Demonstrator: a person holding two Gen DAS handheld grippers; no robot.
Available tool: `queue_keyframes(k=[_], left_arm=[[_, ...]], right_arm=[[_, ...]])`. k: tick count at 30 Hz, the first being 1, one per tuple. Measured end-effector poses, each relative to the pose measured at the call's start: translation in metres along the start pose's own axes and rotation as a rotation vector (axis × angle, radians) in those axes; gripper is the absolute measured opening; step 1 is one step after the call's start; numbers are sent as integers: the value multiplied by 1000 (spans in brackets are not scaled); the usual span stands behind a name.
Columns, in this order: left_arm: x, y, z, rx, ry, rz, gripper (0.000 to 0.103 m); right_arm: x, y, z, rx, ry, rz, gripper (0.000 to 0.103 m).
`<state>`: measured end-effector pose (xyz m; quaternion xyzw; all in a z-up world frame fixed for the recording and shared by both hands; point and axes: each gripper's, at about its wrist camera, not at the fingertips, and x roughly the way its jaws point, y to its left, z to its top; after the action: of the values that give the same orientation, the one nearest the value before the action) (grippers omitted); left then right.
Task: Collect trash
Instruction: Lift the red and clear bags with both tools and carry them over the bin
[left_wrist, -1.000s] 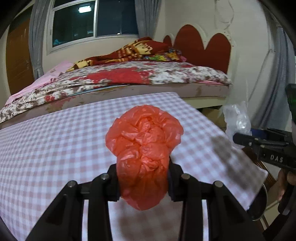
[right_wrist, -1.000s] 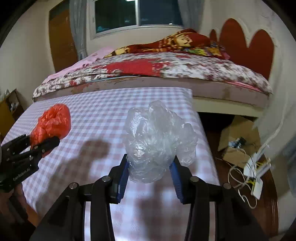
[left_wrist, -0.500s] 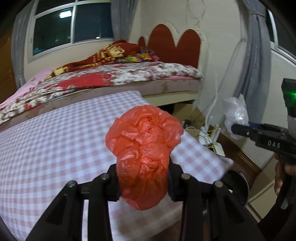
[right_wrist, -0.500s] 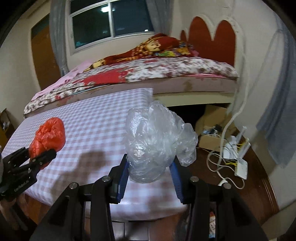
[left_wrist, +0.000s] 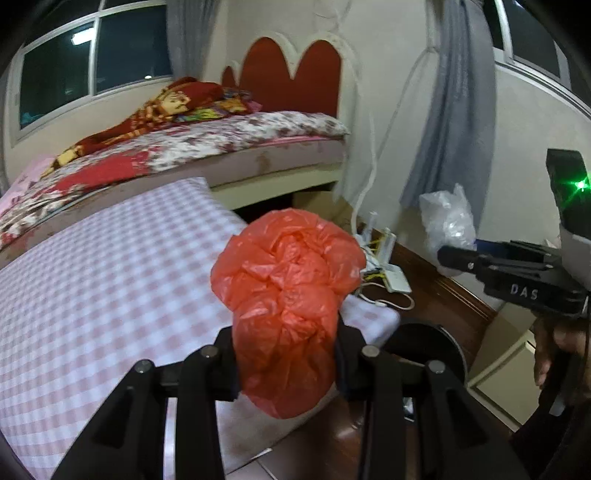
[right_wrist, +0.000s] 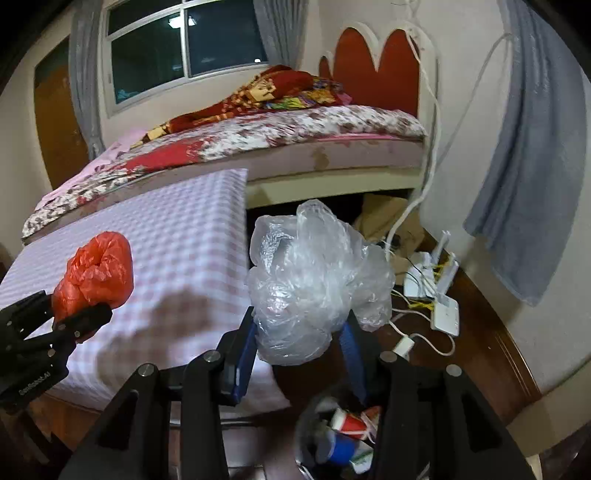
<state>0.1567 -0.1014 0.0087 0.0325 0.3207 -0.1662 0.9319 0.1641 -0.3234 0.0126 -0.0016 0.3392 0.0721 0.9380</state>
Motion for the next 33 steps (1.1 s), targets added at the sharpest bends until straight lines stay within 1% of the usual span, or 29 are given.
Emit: queue_keyframes(k=[8, 14, 17, 20, 26, 30, 33], left_arm=[[20, -47, -3, 54, 32, -85, 38], [27, -73, -7, 85, 53, -126, 38], [31, -82, -10, 92, 64, -144, 38], [35, -95, -15, 103, 81, -162, 38], [49, -116, -29, 122, 133, -199, 38], [59, -125, -37, 121, 159, -221, 38], [69, -131, -42, 122, 190, -239, 38]], right_arm=[[-12, -46, -27, 45, 20, -57, 45], [-21, -74, -43, 81, 32, -91, 45], [-25, -82, -50, 89, 37, -99, 45], [-26, -93, -63, 94, 62, -110, 45], [-24, -108, -83, 98, 98, -120, 45], [-20, -115, -93, 111, 118, -118, 45], [-11, -118, -101, 110, 149, -106, 45]])
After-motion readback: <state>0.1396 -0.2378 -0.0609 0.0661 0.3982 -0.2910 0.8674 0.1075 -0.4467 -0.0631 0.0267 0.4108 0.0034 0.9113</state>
